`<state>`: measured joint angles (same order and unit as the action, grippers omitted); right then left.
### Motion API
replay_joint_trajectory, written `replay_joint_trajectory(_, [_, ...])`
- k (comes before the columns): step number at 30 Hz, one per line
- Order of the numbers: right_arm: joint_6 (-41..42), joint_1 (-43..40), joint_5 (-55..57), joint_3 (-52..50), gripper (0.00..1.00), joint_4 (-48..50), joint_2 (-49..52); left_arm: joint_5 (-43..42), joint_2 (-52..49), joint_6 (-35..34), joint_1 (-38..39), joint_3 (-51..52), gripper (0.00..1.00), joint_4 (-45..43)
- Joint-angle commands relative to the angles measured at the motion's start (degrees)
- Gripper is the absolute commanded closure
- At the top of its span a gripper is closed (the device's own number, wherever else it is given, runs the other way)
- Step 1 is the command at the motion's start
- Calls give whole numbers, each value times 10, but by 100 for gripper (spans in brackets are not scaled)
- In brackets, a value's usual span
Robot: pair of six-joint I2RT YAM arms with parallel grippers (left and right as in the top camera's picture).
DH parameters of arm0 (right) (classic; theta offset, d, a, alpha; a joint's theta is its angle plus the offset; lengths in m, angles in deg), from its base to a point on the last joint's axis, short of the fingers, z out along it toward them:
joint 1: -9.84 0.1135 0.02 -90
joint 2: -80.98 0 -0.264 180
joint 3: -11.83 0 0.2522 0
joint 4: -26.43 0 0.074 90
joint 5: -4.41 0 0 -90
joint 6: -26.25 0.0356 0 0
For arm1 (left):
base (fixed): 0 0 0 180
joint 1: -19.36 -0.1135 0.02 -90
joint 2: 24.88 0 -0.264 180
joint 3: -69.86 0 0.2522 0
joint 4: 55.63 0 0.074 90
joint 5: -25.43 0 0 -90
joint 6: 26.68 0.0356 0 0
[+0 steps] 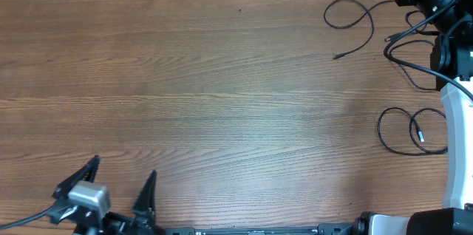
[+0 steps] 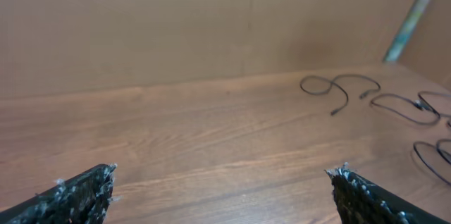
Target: Untangle cables
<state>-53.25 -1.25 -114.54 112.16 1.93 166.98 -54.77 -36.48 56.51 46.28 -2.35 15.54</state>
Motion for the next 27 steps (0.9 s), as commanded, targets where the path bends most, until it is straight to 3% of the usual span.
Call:
replay_joint_trajectory(1, [4, 3, 8, 7, 0, -5, -1, -12, 1, 22, -1, 26, 0, -2])
replay_joint_trajectory(14, [4, 3, 8, 7, 0, -33, 0, 13, 1, 21, -1, 137, 0, 29])
replay_joint_trajectory(27, [-1, 3, 10, 4, 0, -63, 3, -21, 1, -22, -1, 158, 0, 13])
